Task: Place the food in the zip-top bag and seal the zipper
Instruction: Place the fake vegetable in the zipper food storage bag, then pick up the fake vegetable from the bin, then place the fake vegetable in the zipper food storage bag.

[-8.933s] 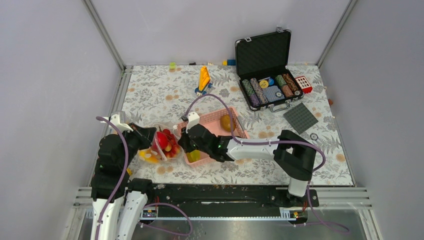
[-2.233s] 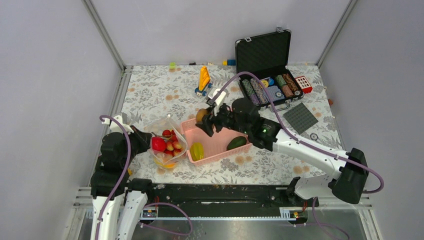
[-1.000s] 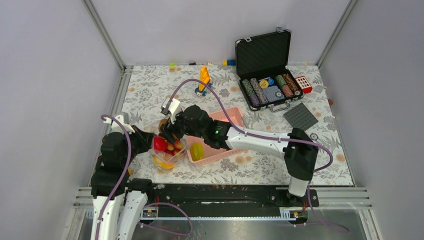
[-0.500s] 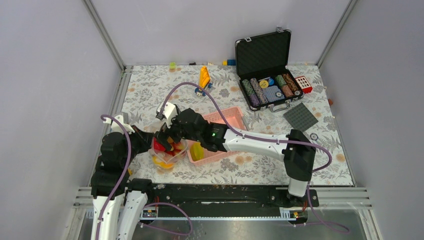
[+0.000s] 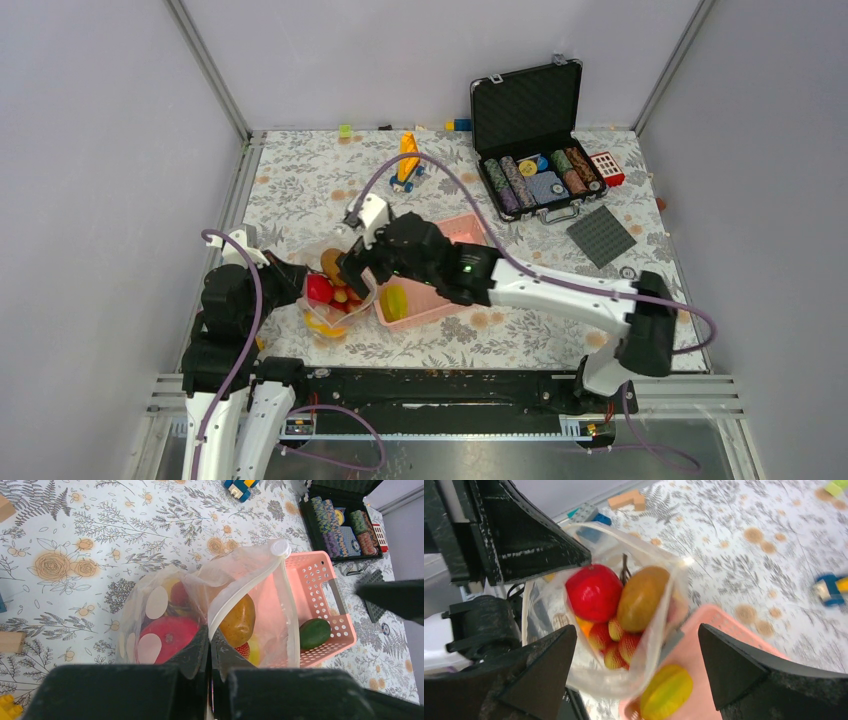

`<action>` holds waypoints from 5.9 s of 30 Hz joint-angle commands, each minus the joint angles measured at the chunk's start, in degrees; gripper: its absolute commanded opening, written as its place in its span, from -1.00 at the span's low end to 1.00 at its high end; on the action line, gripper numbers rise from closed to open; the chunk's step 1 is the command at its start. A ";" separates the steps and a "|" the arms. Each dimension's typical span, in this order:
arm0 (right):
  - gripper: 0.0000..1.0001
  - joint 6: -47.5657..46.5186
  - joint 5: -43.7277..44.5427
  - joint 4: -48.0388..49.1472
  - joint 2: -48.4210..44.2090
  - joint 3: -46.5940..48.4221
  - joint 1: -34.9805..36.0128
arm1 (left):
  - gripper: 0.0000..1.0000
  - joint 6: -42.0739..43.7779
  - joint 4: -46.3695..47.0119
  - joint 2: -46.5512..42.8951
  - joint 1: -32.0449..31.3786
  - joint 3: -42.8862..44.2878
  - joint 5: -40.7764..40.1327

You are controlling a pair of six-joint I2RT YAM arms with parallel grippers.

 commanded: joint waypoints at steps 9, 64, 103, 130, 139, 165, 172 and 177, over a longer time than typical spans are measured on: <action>0.99 27.57 7.45 -25.05 -15.58 -11.60 -12.45 | -1.00 0.26 3.61 -0.64 1.22 0.01 1.37; 0.99 51.38 18.85 -38.34 8.20 -9.69 -17.56 | -1.00 0.35 3.82 -0.91 1.38 -0.20 2.59; 0.07 35.66 14.85 -28.85 11.86 -10.06 -17.75 | -1.00 0.26 3.81 -0.72 1.40 -0.28 2.17; -0.49 17.73 -13.10 20.13 -15.45 -22.01 -10.23 | -1.00 0.44 3.82 -0.44 1.49 -0.17 2.34; -0.50 19.47 -17.75 25.53 -6.04 -12.29 -4.11 | -1.00 0.52 3.90 -0.26 1.49 -0.21 2.90; -0.28 11.84 -7.35 23.92 6.44 -6.55 0.90 | -1.00 0.54 3.98 -0.34 1.57 -0.28 2.61; 0.11 11.73 -5.36 22.01 4.87 -7.95 2.40 | -1.00 0.40 3.95 -0.44 1.61 -0.35 2.38; 0.86 12.33 -3.22 19.35 3.59 -7.56 2.79 | -1.00 0.35 3.83 -0.13 1.66 -0.22 2.21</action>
